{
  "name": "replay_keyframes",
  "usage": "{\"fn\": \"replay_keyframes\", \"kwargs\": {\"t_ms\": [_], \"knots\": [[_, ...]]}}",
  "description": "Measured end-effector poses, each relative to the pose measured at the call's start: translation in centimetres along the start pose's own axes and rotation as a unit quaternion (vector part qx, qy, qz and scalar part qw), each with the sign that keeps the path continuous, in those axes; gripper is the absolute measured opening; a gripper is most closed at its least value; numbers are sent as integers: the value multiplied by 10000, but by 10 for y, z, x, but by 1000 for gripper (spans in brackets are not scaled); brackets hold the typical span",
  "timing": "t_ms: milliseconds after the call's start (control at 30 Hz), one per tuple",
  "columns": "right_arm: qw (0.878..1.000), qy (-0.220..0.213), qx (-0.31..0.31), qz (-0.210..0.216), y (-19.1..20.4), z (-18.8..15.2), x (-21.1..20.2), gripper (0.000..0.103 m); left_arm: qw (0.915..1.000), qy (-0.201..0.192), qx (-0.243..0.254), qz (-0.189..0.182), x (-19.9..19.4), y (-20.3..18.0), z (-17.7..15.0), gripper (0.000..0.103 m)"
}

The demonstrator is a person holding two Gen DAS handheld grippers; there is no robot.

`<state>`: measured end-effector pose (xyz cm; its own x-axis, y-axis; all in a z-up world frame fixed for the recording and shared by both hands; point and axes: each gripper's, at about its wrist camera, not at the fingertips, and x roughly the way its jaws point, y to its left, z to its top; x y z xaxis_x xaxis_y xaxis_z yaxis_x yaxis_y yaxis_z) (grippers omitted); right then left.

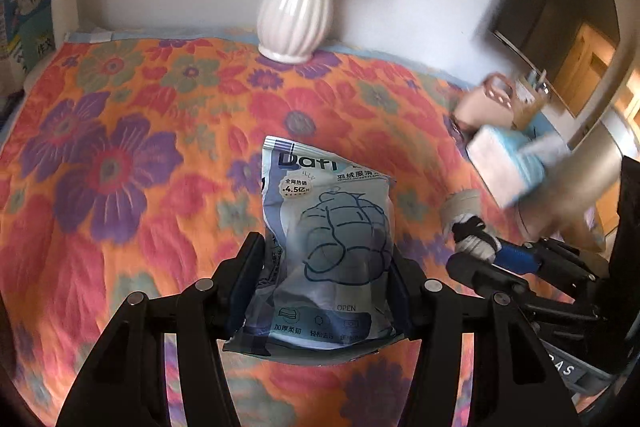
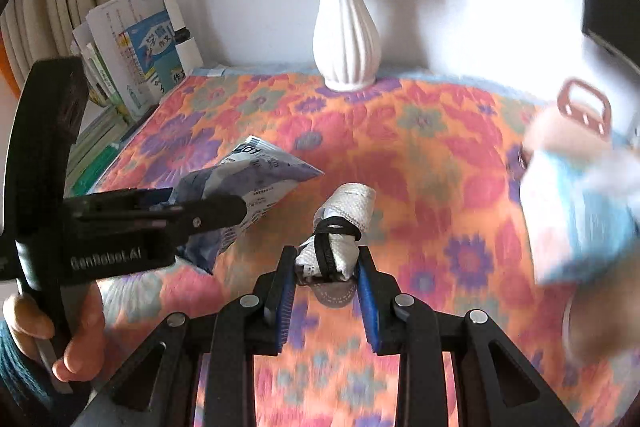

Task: Organize soft objects
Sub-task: 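Carry the Dati packet and white item toward the glass table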

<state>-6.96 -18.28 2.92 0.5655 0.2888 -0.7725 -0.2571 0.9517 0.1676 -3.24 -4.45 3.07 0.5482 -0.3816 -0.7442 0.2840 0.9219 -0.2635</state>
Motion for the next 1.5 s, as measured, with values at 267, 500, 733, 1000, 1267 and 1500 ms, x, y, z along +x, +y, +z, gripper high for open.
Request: {"fn": "replay_keyframes", "kwargs": {"t_ms": [267, 500, 733, 1000, 1267, 1500], "knots": [[9975, 219, 589, 318, -15, -35, 6, 44, 9994, -250, 227, 85, -8, -1, -11, 79], [9976, 148, 613, 301, -11, -37, 5, 56, 9990, -357, -173, -201, -13, 14, -10, 82], [9965, 217, 804, -34, -9, -32, 7, 31, 9996, -135, -181, -179, -4, 13, -9, 58], [9984, 148, 451, -305, 7, -46, -15, 28, 9986, -322, 404, -64, -11, -10, -13, 53], [9932, 68, 1146, -187, -29, -56, -81, 28, 9933, -212, 879, -724, -17, -64, -33, 53], [9815, -111, 1893, -271, -88, -80, -146, 28, 9731, 106, 1651, -1604, -25, -144, -58, 53]]}}
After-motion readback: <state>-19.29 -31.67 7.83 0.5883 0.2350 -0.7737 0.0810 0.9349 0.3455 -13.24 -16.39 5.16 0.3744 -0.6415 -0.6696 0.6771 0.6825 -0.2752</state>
